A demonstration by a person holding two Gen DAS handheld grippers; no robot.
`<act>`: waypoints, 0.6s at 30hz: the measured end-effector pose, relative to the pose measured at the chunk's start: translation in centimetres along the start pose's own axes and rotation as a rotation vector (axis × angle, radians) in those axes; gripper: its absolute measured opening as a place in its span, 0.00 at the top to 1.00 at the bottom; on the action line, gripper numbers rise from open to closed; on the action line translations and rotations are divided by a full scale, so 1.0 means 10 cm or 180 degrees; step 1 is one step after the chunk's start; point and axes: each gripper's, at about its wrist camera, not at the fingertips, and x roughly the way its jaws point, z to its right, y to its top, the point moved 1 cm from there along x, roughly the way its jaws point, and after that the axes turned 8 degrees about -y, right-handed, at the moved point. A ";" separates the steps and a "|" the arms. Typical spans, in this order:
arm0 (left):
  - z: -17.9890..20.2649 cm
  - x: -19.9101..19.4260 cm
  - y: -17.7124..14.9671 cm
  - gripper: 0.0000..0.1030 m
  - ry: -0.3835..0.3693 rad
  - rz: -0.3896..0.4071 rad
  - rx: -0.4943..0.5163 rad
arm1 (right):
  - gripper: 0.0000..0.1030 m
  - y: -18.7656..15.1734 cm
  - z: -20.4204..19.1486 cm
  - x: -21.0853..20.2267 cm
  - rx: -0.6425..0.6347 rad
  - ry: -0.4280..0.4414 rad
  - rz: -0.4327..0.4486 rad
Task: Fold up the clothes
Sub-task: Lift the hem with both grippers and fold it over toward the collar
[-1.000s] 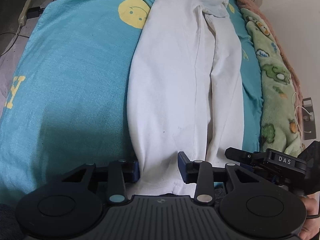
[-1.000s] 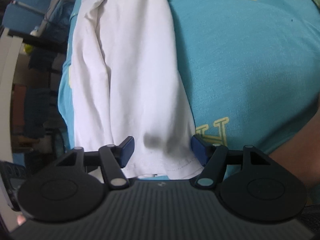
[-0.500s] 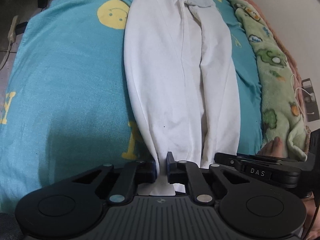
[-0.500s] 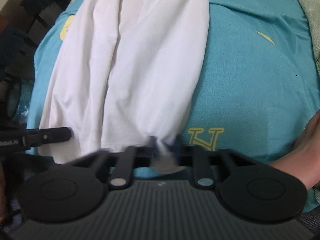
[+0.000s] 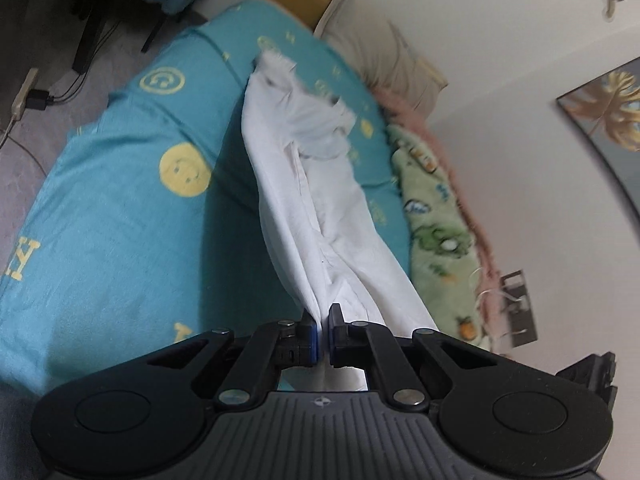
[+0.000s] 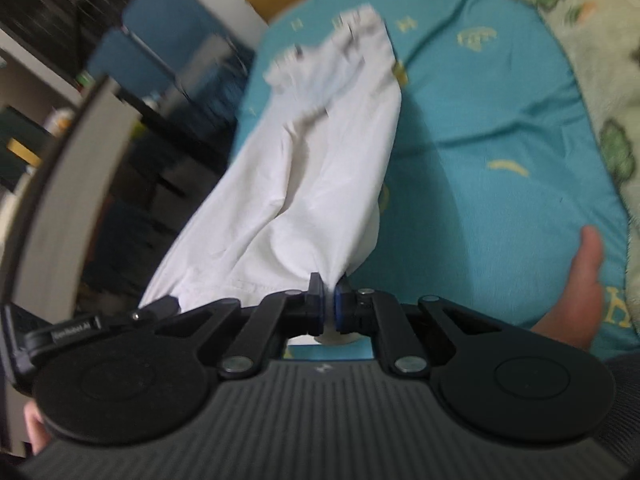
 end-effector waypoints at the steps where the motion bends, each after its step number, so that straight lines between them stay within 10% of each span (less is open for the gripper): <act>1: 0.08 -0.08 -0.03 0.95 -0.0031 0.0036 0.0010 | 0.92 0.00 -0.01 -0.09 0.0002 0.0034 0.0056; 18: 0.54 -1.00 -1.20 0.95 -0.0247 0.0179 -0.0230 | 0.92 -0.88 0.27 -1.16 0.0081 0.0380 0.0518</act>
